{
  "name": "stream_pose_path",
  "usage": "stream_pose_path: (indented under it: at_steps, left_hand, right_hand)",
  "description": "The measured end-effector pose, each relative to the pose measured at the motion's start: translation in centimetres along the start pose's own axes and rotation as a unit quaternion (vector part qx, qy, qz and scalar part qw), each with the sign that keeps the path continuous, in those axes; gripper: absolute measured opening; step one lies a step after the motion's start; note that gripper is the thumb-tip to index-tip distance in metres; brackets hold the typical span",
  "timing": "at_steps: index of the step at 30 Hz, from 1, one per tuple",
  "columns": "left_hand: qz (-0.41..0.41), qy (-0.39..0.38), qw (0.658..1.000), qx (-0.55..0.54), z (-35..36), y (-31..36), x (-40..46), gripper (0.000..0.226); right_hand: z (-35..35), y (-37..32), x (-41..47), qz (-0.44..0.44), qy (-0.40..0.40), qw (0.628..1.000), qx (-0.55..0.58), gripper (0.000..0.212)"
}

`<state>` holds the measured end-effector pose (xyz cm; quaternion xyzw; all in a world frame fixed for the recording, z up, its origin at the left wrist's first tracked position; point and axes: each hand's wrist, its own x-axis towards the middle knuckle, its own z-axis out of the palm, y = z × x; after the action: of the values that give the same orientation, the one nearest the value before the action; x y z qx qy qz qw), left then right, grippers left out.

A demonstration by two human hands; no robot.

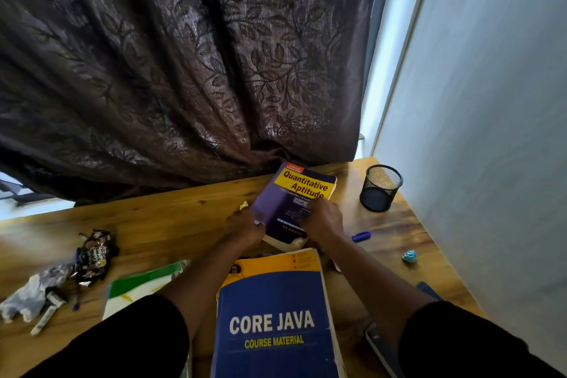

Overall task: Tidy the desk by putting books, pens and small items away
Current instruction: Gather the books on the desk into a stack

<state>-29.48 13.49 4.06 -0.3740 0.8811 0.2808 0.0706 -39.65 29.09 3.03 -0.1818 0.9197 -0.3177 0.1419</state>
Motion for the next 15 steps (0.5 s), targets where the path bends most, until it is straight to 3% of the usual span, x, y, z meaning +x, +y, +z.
stream_pose_path:
  at_steps: [6,12,15]
  left_hand:
    - [-0.076,-0.024,0.99,-0.115,-1.1,1.0,3.1,0.018]
    - [-0.073,-0.049,0.98,-0.179,-3.5,2.1,5.0,0.041]
    - [-0.087,-0.082,0.955,-0.27,-4.0,2.9,5.4,0.061]
  right_hand:
    - [1.3,1.2,0.5,0.008,0.02,0.998,0.05,0.021]
    - [1.2,1.3,1.0,0.054,0.014,0.997,0.056,0.023]
    - [0.6,0.8,1.1,0.079,0.0,0.996,0.047,0.02]
